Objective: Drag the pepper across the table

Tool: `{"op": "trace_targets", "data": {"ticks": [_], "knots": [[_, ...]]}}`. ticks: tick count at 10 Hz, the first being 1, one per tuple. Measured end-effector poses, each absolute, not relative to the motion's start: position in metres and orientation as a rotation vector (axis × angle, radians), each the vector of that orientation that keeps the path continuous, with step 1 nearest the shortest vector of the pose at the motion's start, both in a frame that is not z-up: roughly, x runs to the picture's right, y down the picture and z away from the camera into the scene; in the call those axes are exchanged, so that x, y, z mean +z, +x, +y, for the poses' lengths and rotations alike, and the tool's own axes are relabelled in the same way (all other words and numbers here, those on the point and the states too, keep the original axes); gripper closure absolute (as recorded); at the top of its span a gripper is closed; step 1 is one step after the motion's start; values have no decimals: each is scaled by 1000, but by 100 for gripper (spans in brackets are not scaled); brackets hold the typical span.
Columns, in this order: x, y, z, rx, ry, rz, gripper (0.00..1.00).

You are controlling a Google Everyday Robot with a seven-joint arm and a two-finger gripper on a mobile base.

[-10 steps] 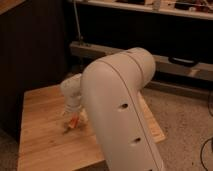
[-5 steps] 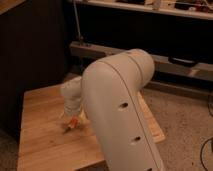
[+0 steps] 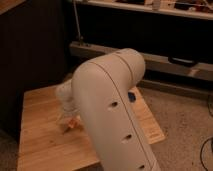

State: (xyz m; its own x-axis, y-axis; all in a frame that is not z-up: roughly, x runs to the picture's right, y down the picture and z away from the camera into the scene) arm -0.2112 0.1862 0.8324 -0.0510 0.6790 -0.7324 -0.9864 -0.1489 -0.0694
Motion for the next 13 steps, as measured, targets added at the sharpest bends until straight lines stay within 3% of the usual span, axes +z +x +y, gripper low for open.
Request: {"op": "trace_targets", "data": {"ticks": [1,3,5,8,13], "knots": [[835,-212,187,1581,-744,552,20],[837,-212,187,1579,-739,555,30],[839,-212,187,1577,-735,560,52],[840,-212,188,1573,-728,568,76],[833,-211,190,1558,-719,582,78]]}}
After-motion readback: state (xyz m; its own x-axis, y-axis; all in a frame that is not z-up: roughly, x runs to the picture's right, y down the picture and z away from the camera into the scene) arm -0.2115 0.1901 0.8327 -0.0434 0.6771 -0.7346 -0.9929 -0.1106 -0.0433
